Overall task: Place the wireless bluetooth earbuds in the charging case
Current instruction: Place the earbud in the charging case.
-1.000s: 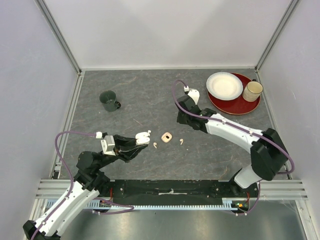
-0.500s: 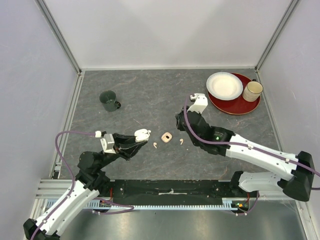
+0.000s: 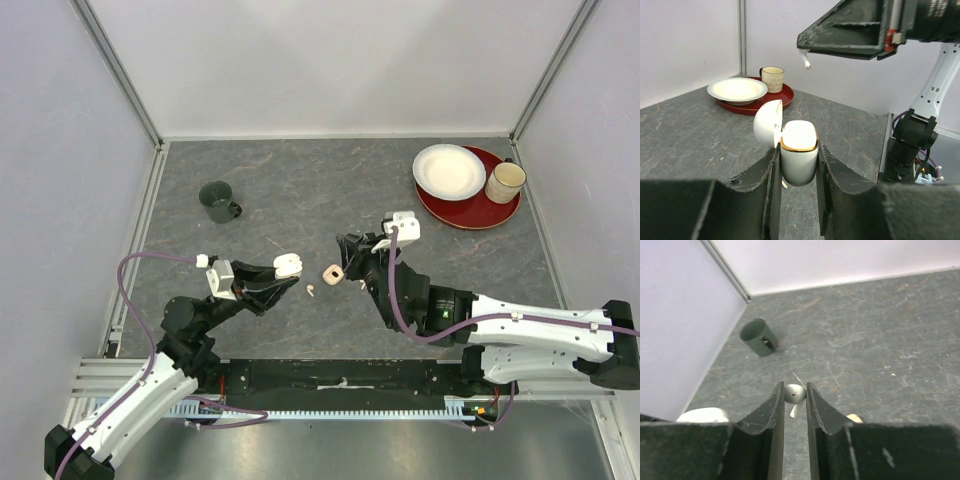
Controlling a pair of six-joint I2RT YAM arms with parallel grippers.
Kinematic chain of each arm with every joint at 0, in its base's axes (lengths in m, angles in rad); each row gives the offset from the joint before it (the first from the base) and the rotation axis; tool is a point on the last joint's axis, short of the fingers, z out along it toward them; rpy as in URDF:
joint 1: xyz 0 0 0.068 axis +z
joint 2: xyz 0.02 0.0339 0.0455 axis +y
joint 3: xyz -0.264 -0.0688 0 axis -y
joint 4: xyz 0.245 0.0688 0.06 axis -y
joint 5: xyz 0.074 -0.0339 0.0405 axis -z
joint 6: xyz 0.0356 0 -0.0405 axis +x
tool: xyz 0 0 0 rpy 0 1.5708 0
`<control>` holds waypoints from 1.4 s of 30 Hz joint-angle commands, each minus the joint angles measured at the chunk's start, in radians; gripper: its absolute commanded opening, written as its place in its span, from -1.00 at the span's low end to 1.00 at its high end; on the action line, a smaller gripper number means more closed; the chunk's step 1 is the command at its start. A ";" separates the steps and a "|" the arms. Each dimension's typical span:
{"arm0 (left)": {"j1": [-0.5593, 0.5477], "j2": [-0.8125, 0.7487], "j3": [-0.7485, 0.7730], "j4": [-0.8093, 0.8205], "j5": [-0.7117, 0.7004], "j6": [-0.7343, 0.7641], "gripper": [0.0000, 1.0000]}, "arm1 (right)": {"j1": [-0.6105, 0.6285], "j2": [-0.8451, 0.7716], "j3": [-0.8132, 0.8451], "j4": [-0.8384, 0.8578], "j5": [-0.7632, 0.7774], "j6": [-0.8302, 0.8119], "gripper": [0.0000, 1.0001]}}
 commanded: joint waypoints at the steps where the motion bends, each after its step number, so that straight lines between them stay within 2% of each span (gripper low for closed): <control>1: -0.002 0.012 0.010 0.082 -0.003 -0.024 -0.95 | 0.066 0.010 -0.003 0.220 0.069 -0.143 -1.00; 10: -0.004 0.007 0.009 0.079 0.017 -0.024 -0.95 | 0.115 0.088 0.010 0.362 -0.017 -0.195 -1.00; 23: -0.002 -0.005 -0.002 0.073 0.040 0.034 -0.95 | 0.120 0.154 0.050 0.393 -0.259 -0.257 -1.00; 30: -0.004 -0.019 -0.001 0.073 0.037 0.041 -0.95 | 0.124 0.180 0.033 0.439 -0.287 -0.336 -1.00; 42: -0.004 -0.013 0.006 0.094 0.022 0.031 -0.95 | 0.137 0.171 0.011 0.405 -0.287 -0.404 -1.00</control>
